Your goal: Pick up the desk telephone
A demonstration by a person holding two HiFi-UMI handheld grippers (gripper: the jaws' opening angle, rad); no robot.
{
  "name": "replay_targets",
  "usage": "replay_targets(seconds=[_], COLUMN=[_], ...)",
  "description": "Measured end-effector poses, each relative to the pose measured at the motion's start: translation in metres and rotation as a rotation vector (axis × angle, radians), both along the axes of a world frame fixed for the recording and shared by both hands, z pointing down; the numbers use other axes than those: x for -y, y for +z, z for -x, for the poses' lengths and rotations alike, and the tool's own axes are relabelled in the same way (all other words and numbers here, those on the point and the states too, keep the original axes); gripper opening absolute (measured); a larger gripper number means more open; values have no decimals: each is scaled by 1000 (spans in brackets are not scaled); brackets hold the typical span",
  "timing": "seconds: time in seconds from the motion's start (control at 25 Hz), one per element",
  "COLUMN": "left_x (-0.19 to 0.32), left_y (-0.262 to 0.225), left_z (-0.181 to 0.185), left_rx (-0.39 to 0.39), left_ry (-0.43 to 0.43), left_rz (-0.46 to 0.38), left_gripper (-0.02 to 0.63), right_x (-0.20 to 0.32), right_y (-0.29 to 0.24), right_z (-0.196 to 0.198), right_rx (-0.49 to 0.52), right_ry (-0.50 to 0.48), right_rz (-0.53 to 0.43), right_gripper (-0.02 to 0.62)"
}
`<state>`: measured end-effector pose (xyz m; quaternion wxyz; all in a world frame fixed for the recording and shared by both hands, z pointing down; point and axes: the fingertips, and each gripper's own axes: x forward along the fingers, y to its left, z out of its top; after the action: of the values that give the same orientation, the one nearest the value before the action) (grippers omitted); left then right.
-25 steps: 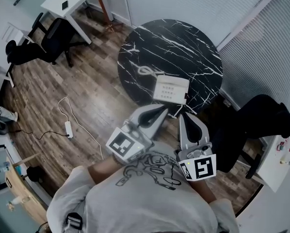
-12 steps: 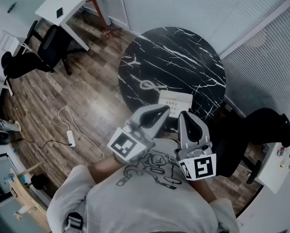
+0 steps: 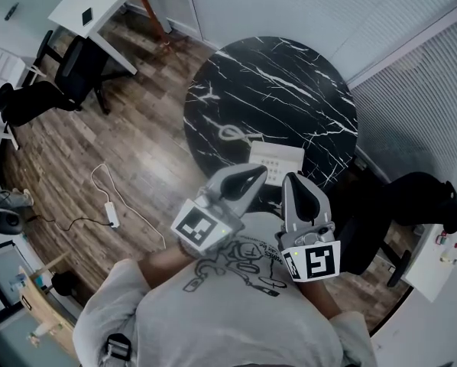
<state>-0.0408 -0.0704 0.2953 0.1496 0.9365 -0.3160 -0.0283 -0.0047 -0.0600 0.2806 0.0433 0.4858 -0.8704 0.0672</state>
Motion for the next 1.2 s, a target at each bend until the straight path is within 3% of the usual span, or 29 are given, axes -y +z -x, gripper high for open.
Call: replay_targets(seconds=[0.44, 0.64, 0.84, 1.04, 1.2], left_x=[3, 10, 18, 24, 38], left_y=[32, 67, 123, 176, 226], left_z=[-21, -18, -20, -20, -22], left_rx=[27, 62, 103, 92, 96], left_ry=[-14, -36, -27, -25, -21], left_rz=[83, 145, 240, 344, 408], left_gripper=[31, 66, 137, 147, 197], right_x=[5, 11, 20, 28, 41], right_y=[29, 59, 106, 154, 200], right_z=[-30, -46, -61, -73, -83], right_rx=[-13, -26, -50, -65, -93], right_ry=[-23, -25, -31, -32, -24], right_rz=[55, 118, 196, 282, 323], right_gripper=[9, 60, 123, 169, 195])
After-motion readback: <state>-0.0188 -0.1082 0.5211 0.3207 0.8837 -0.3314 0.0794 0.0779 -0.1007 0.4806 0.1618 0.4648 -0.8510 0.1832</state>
